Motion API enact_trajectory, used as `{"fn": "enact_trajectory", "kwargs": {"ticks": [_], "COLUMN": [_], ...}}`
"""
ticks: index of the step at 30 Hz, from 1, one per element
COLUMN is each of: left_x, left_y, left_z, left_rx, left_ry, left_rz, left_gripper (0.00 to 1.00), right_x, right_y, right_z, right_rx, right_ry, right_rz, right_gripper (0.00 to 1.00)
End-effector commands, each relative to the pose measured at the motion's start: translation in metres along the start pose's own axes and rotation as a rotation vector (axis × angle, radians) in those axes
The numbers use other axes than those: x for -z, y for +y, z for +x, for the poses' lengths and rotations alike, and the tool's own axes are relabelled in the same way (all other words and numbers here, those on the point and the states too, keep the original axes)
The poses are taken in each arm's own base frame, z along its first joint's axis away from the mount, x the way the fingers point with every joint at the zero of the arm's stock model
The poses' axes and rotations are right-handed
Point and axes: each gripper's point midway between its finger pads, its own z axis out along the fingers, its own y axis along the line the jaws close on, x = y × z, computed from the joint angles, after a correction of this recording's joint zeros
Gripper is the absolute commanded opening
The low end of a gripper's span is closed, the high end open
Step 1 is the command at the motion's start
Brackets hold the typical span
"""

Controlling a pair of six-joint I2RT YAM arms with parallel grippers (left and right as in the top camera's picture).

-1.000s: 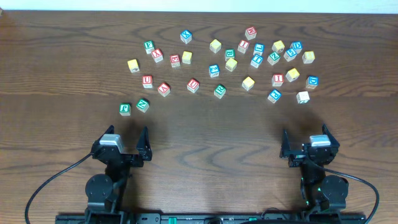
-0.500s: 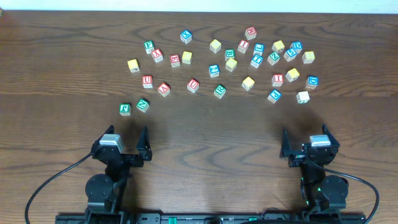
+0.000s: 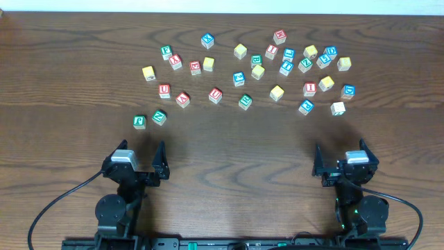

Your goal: Spell out AI2

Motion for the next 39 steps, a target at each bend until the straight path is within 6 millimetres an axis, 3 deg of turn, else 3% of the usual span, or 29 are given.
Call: {"fn": "enact_trajectory", "kwargs": {"ticks": [1, 27, 39], "left_x": [0.000, 0.000, 0.004], "left_y": [0.000, 0.002, -0.002], "left_z": [0.015, 0.014, -0.026], "left_rx": [0.006, 0.005, 0.105], "left_ry": [0.048, 0.045, -0.062], "left_rz": [0.007, 0.000, -0.002], "left_gripper": [0.96, 0.96, 0.96], "right_x": [0.000, 0.000, 0.000], "right_y": [-0.004, -0.004, -0.004], "right_z": [0.001, 0.001, 0.001], "right_rx": [-0.015, -0.015, -0.015], "right_ry": [0.001, 0.001, 0.001], "right_rz": [0.019, 0.019, 0.019], "right_gripper": [0.99, 0.99, 0.99]}}
